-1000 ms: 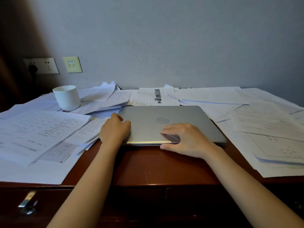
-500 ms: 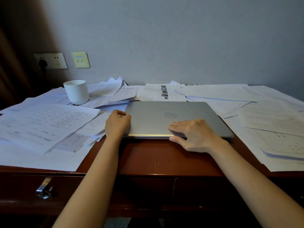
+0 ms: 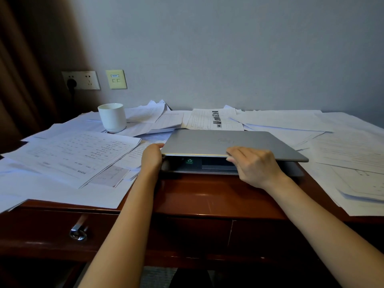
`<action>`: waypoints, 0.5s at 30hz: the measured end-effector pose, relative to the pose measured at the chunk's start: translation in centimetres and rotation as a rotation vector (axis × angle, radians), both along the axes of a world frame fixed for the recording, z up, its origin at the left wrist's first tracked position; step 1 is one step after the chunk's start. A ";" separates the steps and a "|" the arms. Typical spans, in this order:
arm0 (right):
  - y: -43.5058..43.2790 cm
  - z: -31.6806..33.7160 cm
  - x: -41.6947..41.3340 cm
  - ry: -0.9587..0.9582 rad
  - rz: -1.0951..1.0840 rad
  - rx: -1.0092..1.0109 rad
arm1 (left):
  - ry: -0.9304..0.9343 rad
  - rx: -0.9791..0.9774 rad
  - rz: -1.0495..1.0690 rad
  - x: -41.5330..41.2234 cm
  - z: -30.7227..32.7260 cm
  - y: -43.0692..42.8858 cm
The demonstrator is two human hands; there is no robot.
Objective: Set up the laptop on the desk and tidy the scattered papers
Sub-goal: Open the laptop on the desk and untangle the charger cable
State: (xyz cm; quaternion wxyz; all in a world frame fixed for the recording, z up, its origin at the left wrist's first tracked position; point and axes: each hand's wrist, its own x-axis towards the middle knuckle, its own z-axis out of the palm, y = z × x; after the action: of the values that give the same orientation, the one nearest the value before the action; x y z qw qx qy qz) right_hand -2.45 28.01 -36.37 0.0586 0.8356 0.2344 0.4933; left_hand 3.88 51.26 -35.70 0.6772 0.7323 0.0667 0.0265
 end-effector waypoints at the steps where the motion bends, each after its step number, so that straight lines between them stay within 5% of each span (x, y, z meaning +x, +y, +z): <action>1: 0.1 0.0 0.1 -0.019 0.002 -0.004 | 0.026 -0.023 -0.043 0.0 -0.1 0.4; 6: 0.3 0.1 0.3 -0.032 -0.023 -0.020 | 0.002 0.000 -0.169 -0.5 -0.5 1.1; 15: 1.1 2.5 0.7 -0.043 -0.172 0.072 | -0.003 0.057 -0.072 -0.1 -0.6 0.2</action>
State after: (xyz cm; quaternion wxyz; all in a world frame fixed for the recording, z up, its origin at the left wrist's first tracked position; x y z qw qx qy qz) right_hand -1.79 29.12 -33.84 0.0758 0.8434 0.1424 0.5125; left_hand 3.74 51.50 -36.26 0.6567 0.7532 0.0384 0.0050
